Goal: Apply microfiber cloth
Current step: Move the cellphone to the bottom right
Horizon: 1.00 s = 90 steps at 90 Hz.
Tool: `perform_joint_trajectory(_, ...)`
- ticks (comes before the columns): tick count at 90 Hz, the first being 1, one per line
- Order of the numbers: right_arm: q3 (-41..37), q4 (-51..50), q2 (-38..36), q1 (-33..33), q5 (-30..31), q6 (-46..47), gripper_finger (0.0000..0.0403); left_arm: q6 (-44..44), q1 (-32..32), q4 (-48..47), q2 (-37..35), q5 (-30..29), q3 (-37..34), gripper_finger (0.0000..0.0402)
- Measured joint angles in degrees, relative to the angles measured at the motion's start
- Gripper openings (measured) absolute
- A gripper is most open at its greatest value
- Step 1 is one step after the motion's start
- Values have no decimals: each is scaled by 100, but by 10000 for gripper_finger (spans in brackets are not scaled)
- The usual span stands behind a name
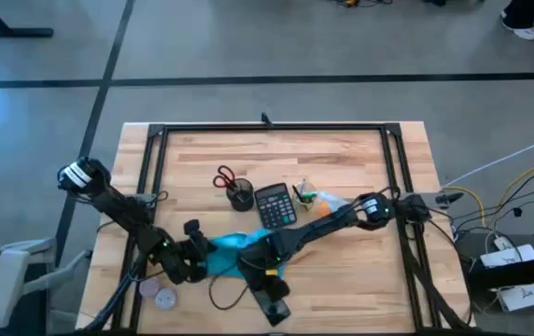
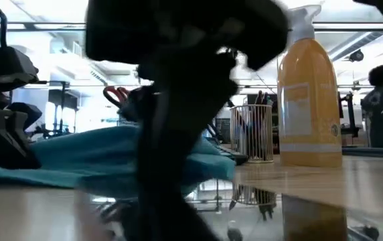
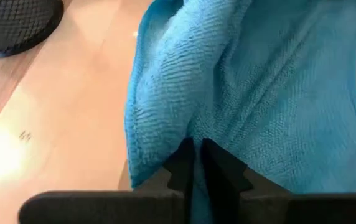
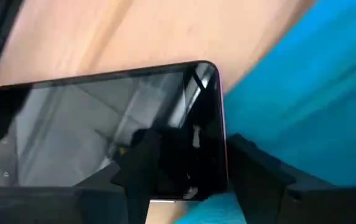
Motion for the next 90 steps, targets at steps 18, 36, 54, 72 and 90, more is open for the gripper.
perform_joint_trajectory(18,-22,-1178,-236,159,700,313,158,-175,-1,-269,-262,196,-13,20)
perform_joint_trajectory(36,-28,-1386,-301,474,714,709,149,-917,-82,-1009,-541,558,-2,20)
perform_joint_trajectory(54,-55,-1331,-315,690,848,1091,140,-953,-151,-1204,-845,658,-15,20)
perform_joint_trajectory(72,-378,-1623,-369,832,1008,1349,135,-916,-193,-1217,-1019,655,-17,20)
perform_joint_trajectory(90,-577,-2960,-414,1041,1256,1905,141,-950,-345,-1232,-1050,630,-17,20)
